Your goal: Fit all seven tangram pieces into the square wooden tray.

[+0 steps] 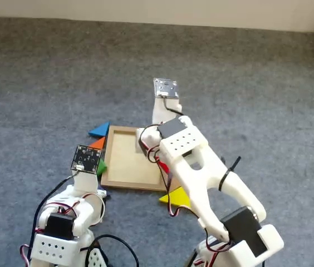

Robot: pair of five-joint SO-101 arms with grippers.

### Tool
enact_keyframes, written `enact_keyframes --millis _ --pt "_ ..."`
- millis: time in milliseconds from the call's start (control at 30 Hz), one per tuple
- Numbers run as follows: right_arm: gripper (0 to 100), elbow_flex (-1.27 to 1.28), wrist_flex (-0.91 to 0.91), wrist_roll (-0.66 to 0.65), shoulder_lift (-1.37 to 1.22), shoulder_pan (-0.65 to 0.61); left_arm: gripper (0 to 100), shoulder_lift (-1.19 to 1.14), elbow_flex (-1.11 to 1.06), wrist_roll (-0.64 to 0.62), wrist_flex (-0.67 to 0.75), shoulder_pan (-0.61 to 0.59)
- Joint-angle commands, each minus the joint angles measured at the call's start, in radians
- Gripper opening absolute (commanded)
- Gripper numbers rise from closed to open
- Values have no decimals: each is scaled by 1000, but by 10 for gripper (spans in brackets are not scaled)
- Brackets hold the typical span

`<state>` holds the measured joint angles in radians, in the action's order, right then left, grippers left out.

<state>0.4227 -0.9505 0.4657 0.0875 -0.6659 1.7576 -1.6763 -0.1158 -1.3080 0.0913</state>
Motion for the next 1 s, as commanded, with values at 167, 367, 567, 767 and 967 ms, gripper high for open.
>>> enact_keyframes --millis 167,367,567,767,967 --pt "170 62 236 17 -27 -45 17 39 -21 -11 -5 -1" --pt "170 59 240 15 -117 -42 17 39 -21 -11 -5 -1" --pt "172 59 236 18 -130 -41 17 39 -21 -11 -5 -1" --pt "174 59 232 17 -131 -39 17 39 -21 -11 -5 -1" --pt "197 59 231 15 -130 -39 17 39 -21 -11 -5 -1"
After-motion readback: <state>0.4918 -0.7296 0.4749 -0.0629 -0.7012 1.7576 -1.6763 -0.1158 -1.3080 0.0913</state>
